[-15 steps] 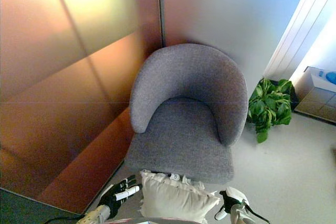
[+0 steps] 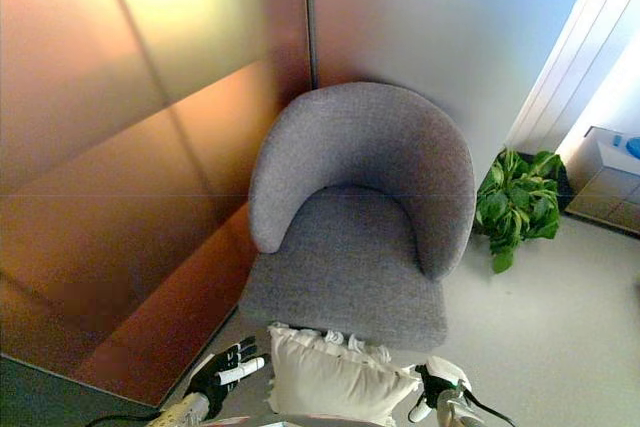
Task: Pick up the pillow and put it on the sofa.
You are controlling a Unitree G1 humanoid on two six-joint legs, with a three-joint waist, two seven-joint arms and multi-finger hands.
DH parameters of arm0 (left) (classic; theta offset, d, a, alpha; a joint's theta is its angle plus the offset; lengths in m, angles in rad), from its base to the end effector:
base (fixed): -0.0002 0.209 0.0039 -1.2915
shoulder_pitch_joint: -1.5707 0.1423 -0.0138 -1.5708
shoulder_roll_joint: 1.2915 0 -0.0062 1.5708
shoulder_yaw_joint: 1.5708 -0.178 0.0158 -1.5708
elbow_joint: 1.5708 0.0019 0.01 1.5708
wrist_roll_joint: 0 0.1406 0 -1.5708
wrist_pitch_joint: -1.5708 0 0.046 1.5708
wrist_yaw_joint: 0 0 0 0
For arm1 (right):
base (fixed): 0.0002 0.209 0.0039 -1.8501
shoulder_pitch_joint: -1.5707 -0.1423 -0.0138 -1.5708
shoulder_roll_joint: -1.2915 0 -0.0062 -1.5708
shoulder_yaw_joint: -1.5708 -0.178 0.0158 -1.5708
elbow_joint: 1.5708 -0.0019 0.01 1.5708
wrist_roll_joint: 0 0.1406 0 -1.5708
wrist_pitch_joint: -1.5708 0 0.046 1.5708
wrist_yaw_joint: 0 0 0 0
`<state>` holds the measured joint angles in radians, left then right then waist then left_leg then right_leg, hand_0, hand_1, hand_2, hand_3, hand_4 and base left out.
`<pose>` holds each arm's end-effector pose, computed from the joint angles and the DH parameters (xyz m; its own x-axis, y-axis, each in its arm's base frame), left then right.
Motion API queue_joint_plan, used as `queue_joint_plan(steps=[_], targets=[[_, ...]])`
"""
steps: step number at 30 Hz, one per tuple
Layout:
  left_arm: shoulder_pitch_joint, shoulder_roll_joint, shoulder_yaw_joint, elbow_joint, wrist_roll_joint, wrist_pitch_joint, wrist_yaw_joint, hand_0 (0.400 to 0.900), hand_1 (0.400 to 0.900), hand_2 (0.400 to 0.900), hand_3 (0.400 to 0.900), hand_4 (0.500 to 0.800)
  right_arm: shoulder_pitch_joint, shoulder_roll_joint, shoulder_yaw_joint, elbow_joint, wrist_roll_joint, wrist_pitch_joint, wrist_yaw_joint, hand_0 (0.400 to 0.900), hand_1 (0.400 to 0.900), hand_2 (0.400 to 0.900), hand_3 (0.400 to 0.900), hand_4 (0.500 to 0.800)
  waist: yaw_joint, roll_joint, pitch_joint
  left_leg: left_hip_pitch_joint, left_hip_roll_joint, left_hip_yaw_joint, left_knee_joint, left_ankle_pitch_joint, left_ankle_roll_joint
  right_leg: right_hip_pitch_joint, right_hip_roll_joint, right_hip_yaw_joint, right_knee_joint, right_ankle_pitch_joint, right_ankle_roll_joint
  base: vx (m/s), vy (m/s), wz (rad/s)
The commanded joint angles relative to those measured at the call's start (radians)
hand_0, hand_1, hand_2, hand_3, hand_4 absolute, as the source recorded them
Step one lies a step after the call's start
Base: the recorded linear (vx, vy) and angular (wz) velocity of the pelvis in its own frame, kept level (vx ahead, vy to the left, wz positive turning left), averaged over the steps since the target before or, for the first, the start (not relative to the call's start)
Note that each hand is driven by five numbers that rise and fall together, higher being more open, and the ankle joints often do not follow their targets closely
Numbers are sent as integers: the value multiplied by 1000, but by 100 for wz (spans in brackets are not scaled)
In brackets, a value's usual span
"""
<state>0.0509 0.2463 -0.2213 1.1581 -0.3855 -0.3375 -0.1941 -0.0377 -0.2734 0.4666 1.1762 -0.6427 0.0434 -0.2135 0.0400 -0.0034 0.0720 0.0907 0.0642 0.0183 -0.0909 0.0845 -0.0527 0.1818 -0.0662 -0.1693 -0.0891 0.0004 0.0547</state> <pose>0.0783 0.2192 -0.1053 0.6476 -0.0259 -0.7615 -0.0170 0.9987 -0.0485 0.0877 -0.2109 -0.1107 0.5319 -0.1962 -0.8238 -0.7495 0.3437 -0.5658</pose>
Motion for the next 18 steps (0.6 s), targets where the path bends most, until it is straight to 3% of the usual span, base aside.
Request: queue_joint_plan(steps=[1, 7, 18], targets=[[-108, 23, -52, -81, 17, -42, 14, 900, 900, 900, 900, 800, -131, -77, 44, -22, 8, 0, -53, 900, 900, 900, 900, 800, 61, 5, 65, -20, -81, -51, 18, -111, 46, -97, -12, -19, 106, -48, 26, -56, -13, 15], [-196, 23, -96, -109, -63, -59, 14, 900, 900, 900, 900, 800, -291, -110, 67, -3, 49, 40, -78, 900, 900, 900, 900, 800, 63, 58, 162, -128, -104, -82, 16, -71, 50, -218, -27, -16, 126, -28, 17, -176, 16, 12], [-286, 8, -150, -162, -162, -90, 35, 900, 900, 900, 900, 800, -553, -175, 112, 38, 75, 94, -46, 900, 900, 900, 900, 800, 64, 164, 299, -286, -138, -73, 37, -16, 53, -411, -51, -2, 195, -7, 3, -55, 42, 2]])
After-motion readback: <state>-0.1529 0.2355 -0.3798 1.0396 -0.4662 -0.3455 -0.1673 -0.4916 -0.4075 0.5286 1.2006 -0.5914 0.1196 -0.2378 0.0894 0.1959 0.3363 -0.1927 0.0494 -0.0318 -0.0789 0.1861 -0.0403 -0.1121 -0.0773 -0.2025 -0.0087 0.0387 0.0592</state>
